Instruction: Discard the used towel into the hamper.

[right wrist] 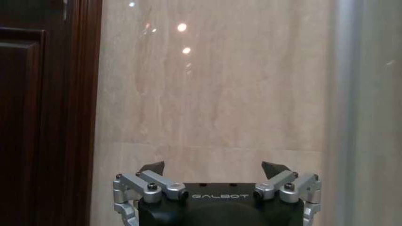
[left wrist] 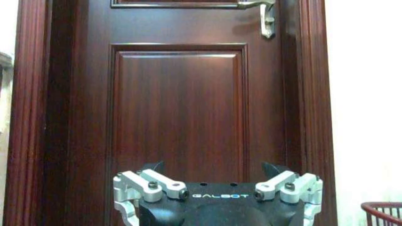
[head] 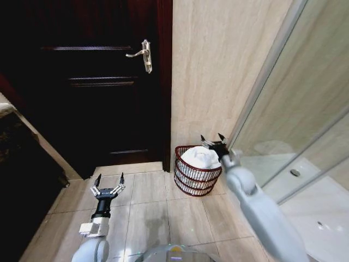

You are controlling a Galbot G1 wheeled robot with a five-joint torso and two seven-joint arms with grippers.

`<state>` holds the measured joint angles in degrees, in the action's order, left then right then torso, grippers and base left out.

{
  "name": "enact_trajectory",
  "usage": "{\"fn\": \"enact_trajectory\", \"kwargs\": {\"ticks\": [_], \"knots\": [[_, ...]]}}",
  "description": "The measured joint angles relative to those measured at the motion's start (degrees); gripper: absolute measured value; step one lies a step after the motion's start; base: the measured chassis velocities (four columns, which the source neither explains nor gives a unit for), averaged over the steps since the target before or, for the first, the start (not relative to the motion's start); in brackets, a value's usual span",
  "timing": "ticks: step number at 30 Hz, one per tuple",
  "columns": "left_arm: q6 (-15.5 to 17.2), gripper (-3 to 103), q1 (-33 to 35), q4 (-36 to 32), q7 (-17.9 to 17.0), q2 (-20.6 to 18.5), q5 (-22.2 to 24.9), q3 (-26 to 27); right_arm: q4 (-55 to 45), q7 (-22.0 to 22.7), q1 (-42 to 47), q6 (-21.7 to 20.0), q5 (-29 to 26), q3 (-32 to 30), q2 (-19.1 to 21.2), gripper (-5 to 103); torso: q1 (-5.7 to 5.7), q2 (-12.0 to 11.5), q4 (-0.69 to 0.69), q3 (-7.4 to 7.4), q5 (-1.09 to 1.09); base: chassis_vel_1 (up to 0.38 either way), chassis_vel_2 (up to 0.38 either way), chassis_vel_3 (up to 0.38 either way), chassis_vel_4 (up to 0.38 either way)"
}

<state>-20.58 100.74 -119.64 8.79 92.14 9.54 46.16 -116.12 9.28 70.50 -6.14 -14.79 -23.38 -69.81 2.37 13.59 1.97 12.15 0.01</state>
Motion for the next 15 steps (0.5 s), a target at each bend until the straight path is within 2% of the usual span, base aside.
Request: {"fn": "enact_trajectory", "kwargs": {"ticks": [2, 4, 5, 9, 15], "knots": [[-0.3, 100, 0.4, -0.1, -0.2, 0.0, 0.1, -0.2, -2.3, -4.6, 8.0, 3.6, 5.1, -3.7, -6.4, 100, 0.0, 0.0, -0.03, -0.01, 0.0, 0.0, 0.0, 0.0, 0.0], [-0.4, 100, 0.6, -0.1, -0.2, 0.0, 0.3, -0.2, -3.1, -5.9, 9.8, 4.5, 6.1, -4.4, -7.7, 100, 0.0, 0.0, -0.03, -0.01, 0.0, 0.0, 0.0, 0.0, 0.0], [-0.4, 100, 1.1, -0.5, -0.2, 0.0, 0.5, -0.2, -4.8, -8.1, 13.4, 6.3, 7.6, -5.4, -10.0, 100, 0.0, 0.0, -0.02, -0.02, -0.05, 0.0, 0.0, 0.0, 0.0], [0.1, 100, 1.6, -1.5, -0.2, 0.0, 0.4, -0.2, -6.2, -9.8, 17.4, 8.8, 8.2, -6.4, -11.5, 100, 0.0, 0.0, -0.01, -0.03, -0.02, 0.0, 0.0, 0.0, 0.0], [1.6, 100, 1.2, -1.2, -1.7, 0.0, -0.9, -0.2, -6.1, -8.9, 18.9, 11.1, 8.7, -6.0, -11.6, 100, 0.0, -0.1, 0.0, -0.04, -0.01, 0.0, 0.0, 0.0, 0.0]]}}
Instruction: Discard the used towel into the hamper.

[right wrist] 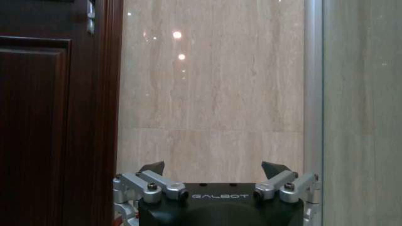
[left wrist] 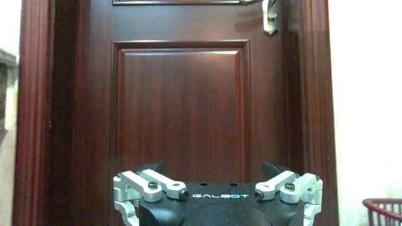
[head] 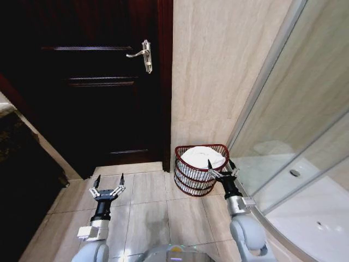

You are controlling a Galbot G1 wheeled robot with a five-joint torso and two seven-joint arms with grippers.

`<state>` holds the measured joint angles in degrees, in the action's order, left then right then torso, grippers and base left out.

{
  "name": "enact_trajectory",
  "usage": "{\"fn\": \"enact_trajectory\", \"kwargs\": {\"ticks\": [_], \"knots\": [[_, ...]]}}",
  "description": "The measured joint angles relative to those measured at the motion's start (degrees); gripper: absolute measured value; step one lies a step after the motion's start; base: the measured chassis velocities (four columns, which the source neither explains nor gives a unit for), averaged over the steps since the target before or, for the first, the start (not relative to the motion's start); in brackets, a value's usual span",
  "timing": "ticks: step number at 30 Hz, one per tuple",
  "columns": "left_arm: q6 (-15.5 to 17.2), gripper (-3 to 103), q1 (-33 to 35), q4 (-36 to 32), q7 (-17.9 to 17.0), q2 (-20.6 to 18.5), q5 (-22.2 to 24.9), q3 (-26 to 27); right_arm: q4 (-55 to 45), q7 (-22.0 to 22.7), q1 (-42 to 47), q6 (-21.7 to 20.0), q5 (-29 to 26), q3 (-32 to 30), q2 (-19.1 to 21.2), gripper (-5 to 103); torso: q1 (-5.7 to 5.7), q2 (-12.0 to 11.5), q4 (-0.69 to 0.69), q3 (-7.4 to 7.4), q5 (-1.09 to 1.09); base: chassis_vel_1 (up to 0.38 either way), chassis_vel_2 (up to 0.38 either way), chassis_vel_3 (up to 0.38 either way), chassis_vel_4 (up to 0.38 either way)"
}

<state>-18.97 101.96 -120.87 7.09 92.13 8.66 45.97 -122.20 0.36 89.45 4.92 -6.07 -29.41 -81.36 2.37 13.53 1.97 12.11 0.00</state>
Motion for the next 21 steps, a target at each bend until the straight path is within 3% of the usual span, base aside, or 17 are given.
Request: {"fn": "enact_trajectory", "kwargs": {"ticks": [16, 21], "knots": [[0.2, 100, 0.4, -0.6, -0.1, 0.0, -0.5, 1.0, 0.4, 2.4, -2.1, -2.8, -4.7, -0.8, 1.3, 100, 0.0, 0.0, 0.0, -0.02, -0.01, 0.01, 0.009, 0.008, 0.009], [-1.6, 100, 0.5, -0.6, 0.2, 0.0, -0.5, 1.0, 0.7, 2.7, -2.9, -3.0, -4.6, -0.1, 0.6, 100, 0.0, 0.0, 0.01, -0.02, 0.0, 0.069, 0.072, 0.07, 0.065]]}}
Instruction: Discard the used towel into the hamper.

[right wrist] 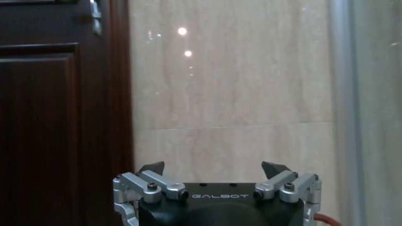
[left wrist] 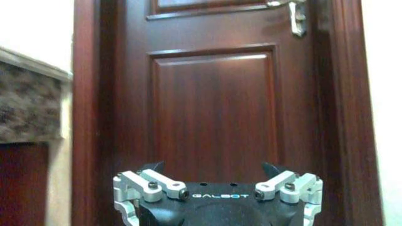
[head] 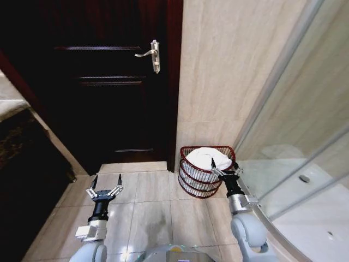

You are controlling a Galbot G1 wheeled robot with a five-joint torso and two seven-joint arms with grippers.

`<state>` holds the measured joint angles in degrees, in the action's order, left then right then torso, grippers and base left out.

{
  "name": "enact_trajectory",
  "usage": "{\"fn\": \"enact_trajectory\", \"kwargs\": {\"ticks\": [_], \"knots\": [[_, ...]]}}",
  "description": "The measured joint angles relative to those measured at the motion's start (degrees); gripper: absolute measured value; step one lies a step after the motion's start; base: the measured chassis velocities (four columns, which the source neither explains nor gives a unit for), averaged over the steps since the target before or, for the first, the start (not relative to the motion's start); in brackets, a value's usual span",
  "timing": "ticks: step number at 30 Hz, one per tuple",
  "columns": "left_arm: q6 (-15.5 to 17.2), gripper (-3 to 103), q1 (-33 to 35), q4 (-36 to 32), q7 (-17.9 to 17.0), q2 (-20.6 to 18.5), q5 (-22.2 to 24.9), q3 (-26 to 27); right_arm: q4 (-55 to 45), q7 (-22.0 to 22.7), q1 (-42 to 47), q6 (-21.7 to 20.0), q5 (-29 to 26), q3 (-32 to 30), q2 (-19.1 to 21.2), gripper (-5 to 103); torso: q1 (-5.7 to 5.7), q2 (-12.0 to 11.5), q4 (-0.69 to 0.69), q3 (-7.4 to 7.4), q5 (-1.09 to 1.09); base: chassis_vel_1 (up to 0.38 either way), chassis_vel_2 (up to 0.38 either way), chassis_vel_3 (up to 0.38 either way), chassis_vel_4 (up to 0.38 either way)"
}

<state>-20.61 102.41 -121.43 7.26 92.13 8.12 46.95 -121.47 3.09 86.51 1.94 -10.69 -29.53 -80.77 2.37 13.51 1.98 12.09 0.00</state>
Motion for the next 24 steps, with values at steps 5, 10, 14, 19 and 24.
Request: {"fn": "enact_trajectory", "kwargs": {"ticks": [5, 10, 14, 19, 24], "knots": [[-1.0, 100, -0.1, 0.3, 0.0, 0.0, -0.1, -0.5, 0.1, 0.7, 0.2, -0.2, 0.2, -0.2, -0.2, 100, 0.0, 0.0, 0.0, 0.0, 0.0, 0.029, 0.042, 0.049, 0.029], [-1.0, 100, -0.4, 0.4, 0.0, 0.0, -0.1, -0.9, 0.3, 0.8, 0.9, 0.8, 0.6, -0.4, -0.5, 100, 0.0, 0.0, -0.02, -0.01, 0.0, 0.0, 0.0, 0.0, 0.0], [-0.1, 100, -0.5, 0.3, 0.0, 0.0, 0.1, -0.9, 0.4, 0.7, 1.1, 1.0, 0.7, -0.3, -0.6, 100, 0.0, 0.0, -0.02, -0.01, 0.0, 0.0, 0.0, 0.0, 0.0], [0.5, 100, -0.6, 0.4, -0.1, 0.0, 0.7, -0.8, 0.6, 0.7, 0.9, 1.2, 1.5, 0.2, -1.6, 100, 0.0, 0.0, -0.02, -0.01, 0.0, 0.0, 0.0, 0.0, 0.0], [-1.4, 100, 0.0, 0.9, -0.5, 0.0, -0.1, -0.9, 0.5, 0.8, 0.8, 0.8, 3.0, 0.9, -3.0, 100, -0.01, 0.0, -0.01, -0.01, 0.0, 0.0, 0.0, 0.0, 0.0]]}}
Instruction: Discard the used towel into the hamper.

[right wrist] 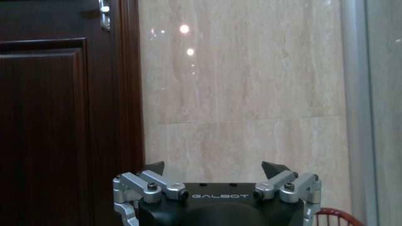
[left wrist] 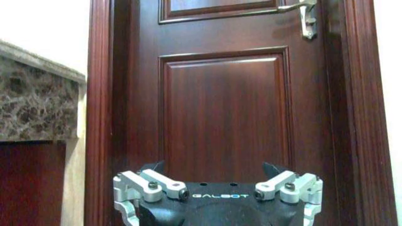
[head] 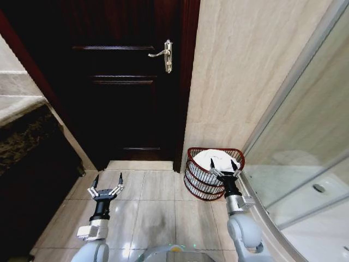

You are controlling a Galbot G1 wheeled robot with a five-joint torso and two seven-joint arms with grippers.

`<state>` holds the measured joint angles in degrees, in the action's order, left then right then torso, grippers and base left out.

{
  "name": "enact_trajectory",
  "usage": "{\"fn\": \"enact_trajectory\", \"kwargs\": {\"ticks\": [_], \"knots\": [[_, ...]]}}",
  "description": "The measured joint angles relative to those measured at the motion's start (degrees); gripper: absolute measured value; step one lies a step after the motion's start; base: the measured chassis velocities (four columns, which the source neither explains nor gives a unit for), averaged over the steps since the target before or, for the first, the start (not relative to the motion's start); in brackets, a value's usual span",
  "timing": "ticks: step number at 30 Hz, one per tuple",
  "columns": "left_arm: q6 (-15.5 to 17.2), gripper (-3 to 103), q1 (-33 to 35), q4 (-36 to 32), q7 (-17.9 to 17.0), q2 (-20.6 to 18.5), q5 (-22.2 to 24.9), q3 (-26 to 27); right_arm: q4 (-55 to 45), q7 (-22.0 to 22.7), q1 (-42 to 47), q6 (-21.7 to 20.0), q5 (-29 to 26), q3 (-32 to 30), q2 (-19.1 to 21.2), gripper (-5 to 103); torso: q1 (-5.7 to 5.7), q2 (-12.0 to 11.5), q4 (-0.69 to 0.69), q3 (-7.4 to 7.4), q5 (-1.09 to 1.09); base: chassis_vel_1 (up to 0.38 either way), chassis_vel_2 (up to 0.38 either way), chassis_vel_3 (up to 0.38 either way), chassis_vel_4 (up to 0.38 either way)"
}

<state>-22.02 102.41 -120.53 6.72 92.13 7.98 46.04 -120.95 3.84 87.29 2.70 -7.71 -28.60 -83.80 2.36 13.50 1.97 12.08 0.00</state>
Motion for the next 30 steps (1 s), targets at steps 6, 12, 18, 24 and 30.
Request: {"fn": "enact_trajectory", "kwargs": {"ticks": [6, 12, 18, 24, 30], "knots": [[0.5, 100, 0.0, -0.1, 0.3, 0.0, -1.0, -0.7, -0.9, 2.6, -0.2, 0.1, -0.2, 1.3, 0.0, 100, 0.0, 0.0, 0.0, 0.0, 0.0, 0.0, 0.0, 0.0, 0.0], [-0.4, 100, -0.1, 0.9, 0.4, 0.0, -3.0, -1.0, -1.0, 5.0, -0.9, 0.6, -0.2, 3.4, 0.7, 100, 0.0, 0.0, -0.01, 0.0, 0.0, 0.0, 0.0, 0.0, 0.0], [-1.4, 100, 0.1, 1.3, 0.2, 0.0, -3.0, -0.6, 0.4, 6.1, -1.4, 1.4, 0.7, 5.0, 0.0, 100, 0.0, 0.0, 0.0, 0.0, 0.0, 0.0, 0.0, 0.0, 0.0], [-0.6, 100, 0.3, 1.2, 0.2, 0.0, -2.8, -0.3, 1.0, 6.4, -1.5, 1.6, 1.0, 5.4, -0.1, 100, 0.0, 0.0, 0.0, 0.0, 0.0, 0.0, 0.0, 0.0, 0.0], [-0.5, 100, 0.5, 1.3, 0.3, 0.0, -2.9, -0.4, 1.3, 6.5, -1.5, 1.9, 1.2, 5.4, 0.2, 100, 0.0, 0.0, 0.0, 0.0, 0.0, 0.0, 0.0, 0.0, 0.0]]}}
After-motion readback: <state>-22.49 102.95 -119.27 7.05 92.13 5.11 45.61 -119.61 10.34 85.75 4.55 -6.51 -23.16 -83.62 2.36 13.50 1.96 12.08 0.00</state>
